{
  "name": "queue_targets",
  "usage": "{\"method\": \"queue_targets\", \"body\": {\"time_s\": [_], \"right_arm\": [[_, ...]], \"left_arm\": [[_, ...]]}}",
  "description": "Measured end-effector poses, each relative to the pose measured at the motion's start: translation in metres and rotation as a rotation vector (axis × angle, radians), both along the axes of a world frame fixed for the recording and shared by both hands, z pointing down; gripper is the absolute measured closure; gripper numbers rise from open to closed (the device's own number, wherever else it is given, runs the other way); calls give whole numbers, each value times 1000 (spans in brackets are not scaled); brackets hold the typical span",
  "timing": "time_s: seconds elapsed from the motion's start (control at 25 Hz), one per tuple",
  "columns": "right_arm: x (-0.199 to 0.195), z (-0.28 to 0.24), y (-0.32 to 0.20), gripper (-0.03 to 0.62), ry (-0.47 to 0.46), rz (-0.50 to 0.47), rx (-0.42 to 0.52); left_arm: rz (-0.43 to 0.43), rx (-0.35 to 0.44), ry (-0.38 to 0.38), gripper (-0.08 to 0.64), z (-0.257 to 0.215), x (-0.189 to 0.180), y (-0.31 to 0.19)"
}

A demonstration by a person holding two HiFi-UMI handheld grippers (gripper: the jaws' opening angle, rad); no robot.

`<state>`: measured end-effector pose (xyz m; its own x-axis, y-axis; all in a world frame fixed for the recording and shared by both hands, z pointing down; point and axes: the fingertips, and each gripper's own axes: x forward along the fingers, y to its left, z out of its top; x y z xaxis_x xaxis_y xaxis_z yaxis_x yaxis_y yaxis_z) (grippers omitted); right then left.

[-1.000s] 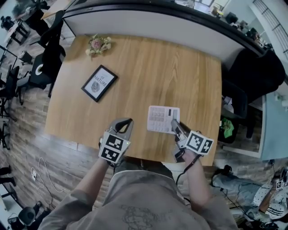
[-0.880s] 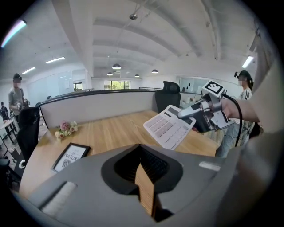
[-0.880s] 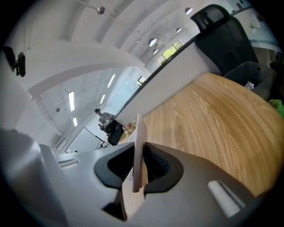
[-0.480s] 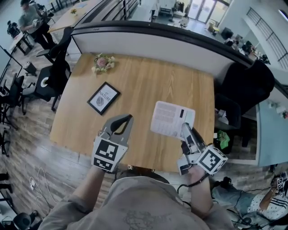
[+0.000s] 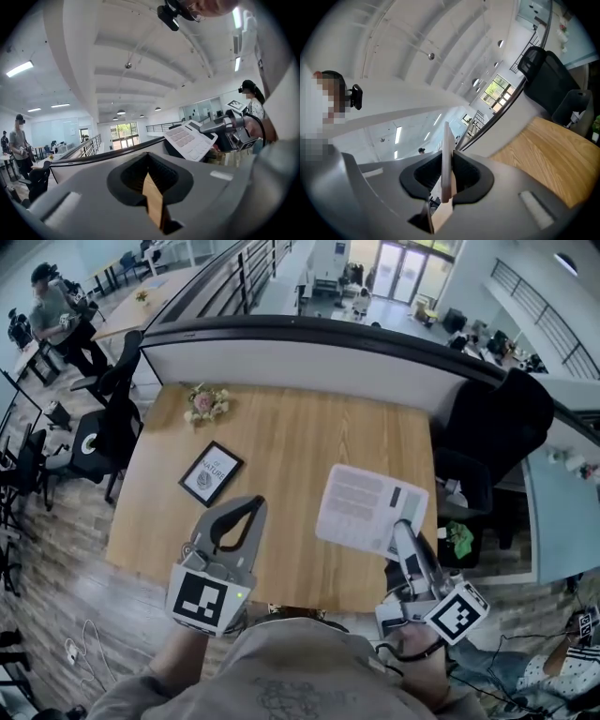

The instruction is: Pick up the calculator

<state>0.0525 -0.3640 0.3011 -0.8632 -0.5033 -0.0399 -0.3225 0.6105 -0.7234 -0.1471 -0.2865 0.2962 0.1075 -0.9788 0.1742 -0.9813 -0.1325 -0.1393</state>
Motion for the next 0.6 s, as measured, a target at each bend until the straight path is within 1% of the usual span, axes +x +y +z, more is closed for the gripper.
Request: {"method": "queue_targets", "body": {"time_s": [0.28, 0.6], "right_arm": [[0, -2, 4, 524, 3, -10, -1], [0, -2, 2, 524, -17, -33, -7]], "left_arm": [[14, 0, 11, 558, -2, 5, -4], [-4, -10, 8, 558, -3, 9, -2]]}}
